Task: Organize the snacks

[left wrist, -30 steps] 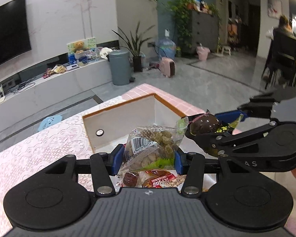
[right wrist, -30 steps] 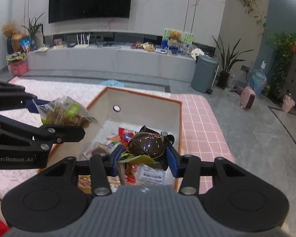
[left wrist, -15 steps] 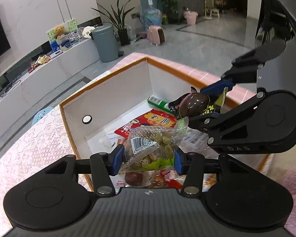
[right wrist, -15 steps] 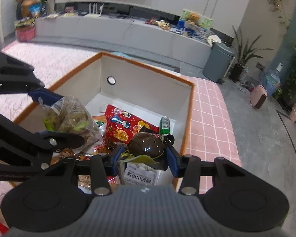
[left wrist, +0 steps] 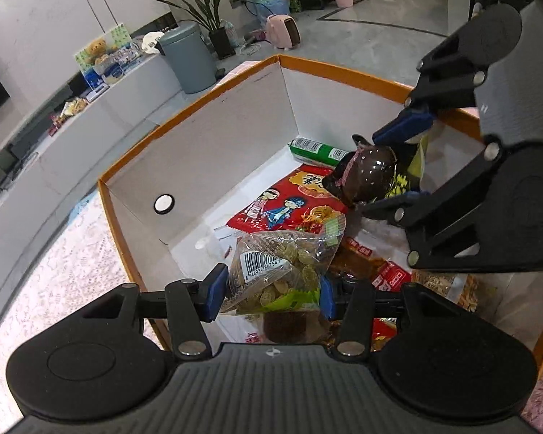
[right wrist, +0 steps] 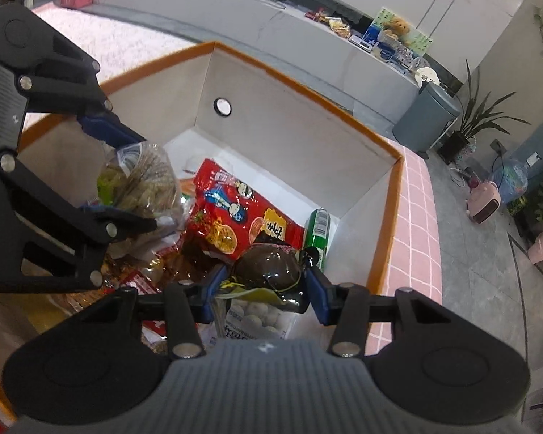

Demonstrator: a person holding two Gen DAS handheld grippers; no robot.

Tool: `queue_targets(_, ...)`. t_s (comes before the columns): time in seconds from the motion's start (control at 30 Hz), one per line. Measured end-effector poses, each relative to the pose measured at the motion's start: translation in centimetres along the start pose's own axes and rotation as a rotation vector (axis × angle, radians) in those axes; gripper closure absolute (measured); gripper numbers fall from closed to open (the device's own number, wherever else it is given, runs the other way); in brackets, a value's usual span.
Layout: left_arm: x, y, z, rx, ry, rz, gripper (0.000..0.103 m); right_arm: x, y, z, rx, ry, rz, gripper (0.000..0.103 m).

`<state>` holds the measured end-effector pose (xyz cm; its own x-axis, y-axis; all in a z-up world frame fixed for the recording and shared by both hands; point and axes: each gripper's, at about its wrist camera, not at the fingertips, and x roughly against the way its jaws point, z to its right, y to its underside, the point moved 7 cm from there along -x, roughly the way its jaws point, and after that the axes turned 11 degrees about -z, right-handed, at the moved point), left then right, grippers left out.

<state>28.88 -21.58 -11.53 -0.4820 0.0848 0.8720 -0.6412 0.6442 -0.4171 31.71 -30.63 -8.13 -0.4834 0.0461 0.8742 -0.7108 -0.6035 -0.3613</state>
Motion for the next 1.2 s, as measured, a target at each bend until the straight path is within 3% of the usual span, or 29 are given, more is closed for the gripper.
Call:
queue_targets(0.33, 0.0, -0.1, -0.2, 0.000, -0.001, -0.088, 0.043, -0.1, 0.2, 0.0, 0.023, 0.016, -0.051, 0.048)
queue_targets(0.53, 2.0, 0.0, 0.2, -0.024, 0.011, -0.095, 0.039, 1.0, 0.5, -0.1, 0.016, -0.007, -0.076, 0.038)
queue_targets(0.6, 2.9, 0.1, 0.6, -0.048, 0.014, -0.088, 0.038, 1.6, 0.7, -0.1, 0.017, -0.017, -0.083, 0.032)
queue_targets(0.67, 3.9, 0.1, 0.9, -0.064, 0.014, -0.075, 0.035, 2.4, 0.9, -0.3, 0.024, -0.031, -0.091, 0.020)
queue_targets(0.83, 6.4, 0.3, 1.4, -0.073, 0.036, -0.060, 0.034, 4.7, 1.6, -0.9, 0.045, -0.072, -0.122, 0.005)
queue_targets(1.07, 10.6, 1.5, 1.3, -0.038, 0.047, -0.032, 0.034, 7.6, 3.2, -2.3, 0.080, -0.045, -0.222, 0.005)
queue_targets(1.2, 13.3, 2.7, 1.1, -0.001, 0.054, -0.007, 0.034, 10.7, 3.5, -2.7, 0.053, -0.054, -0.205, 0.004)
